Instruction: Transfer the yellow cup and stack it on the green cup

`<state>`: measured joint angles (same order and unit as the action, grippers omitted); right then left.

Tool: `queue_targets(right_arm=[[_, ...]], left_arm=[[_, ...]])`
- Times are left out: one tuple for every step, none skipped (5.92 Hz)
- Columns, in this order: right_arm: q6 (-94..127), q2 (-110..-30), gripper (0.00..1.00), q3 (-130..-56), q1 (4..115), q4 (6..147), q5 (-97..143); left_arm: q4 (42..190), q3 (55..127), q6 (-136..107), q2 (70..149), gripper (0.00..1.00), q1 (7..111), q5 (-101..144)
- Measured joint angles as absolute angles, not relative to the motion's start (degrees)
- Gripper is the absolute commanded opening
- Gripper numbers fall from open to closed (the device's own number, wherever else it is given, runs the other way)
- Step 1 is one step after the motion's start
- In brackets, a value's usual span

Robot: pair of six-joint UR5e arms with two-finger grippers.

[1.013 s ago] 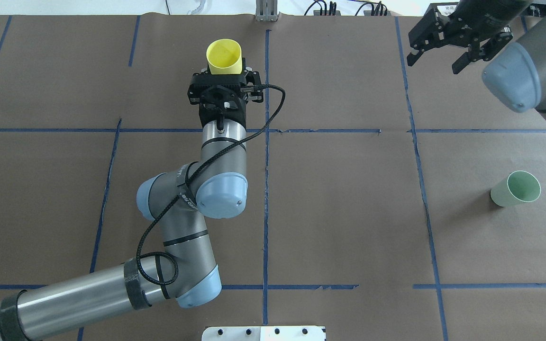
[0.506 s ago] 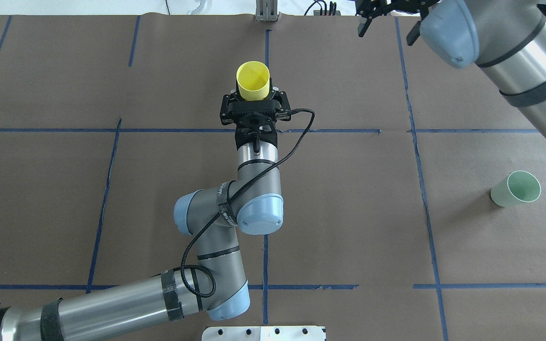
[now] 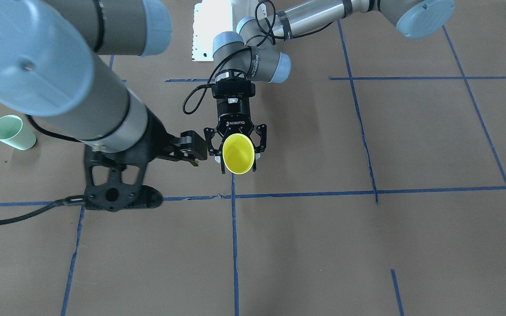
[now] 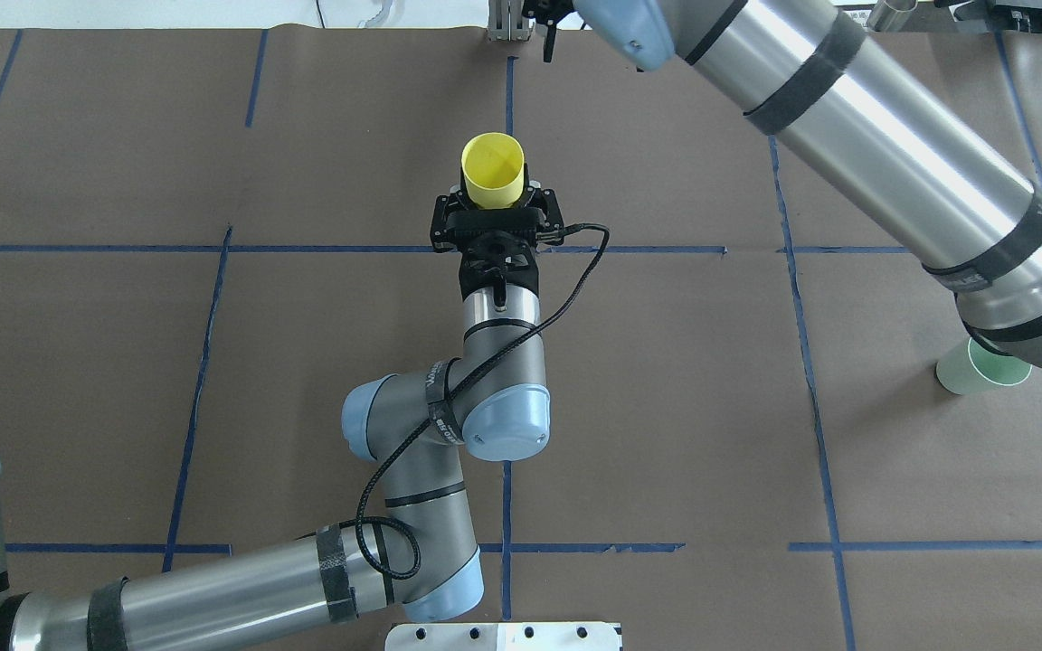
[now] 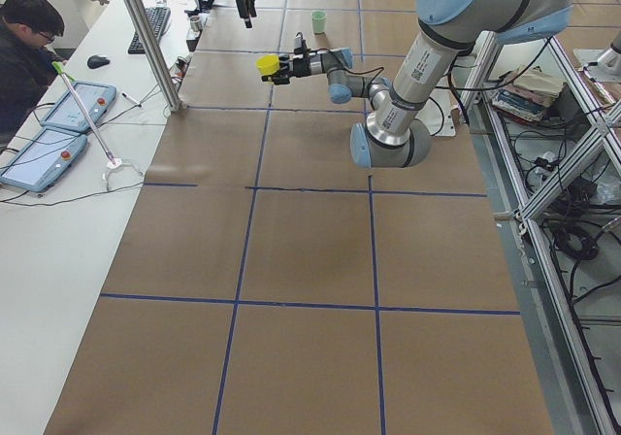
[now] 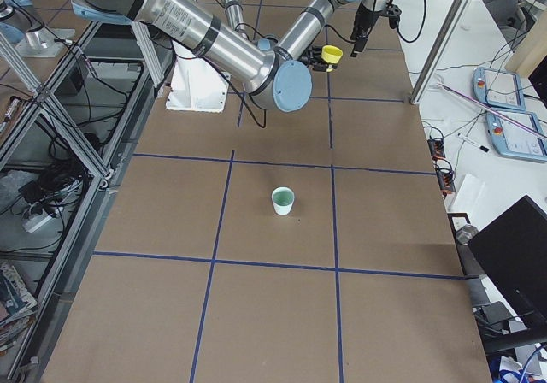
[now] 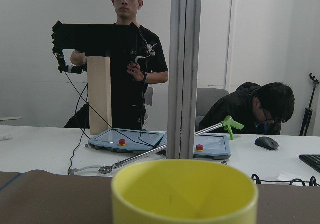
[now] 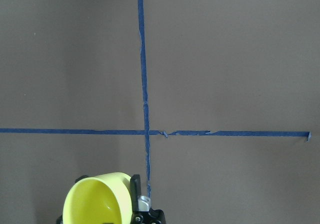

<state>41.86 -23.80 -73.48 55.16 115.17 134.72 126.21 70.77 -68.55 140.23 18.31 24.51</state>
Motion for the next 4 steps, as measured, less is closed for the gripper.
queue_targets(right_arm=[[42.6, -22.68, 0.92, -72.2, 52.7, 115.21, 132.83], [43.7, -22.41, 0.88, -71.92, 50.69, 115.22, 131.09], [44.1, -22.38, 0.85, -71.87, 48.99, 115.18, 128.94], [43.93, -22.4, 0.83, -71.79, 47.93, 115.0, 127.48]], left_arm=[[126.21, 70.75, -68.55, 140.26, 0.52, 18.29, 24.52], [126.24, 70.75, -68.55, 140.24, 0.52, 18.28, 24.55], [126.31, 70.75, -68.58, 140.15, 0.52, 18.28, 24.59], [126.36, 70.75, -68.62, 140.03, 0.52, 18.28, 24.6]])
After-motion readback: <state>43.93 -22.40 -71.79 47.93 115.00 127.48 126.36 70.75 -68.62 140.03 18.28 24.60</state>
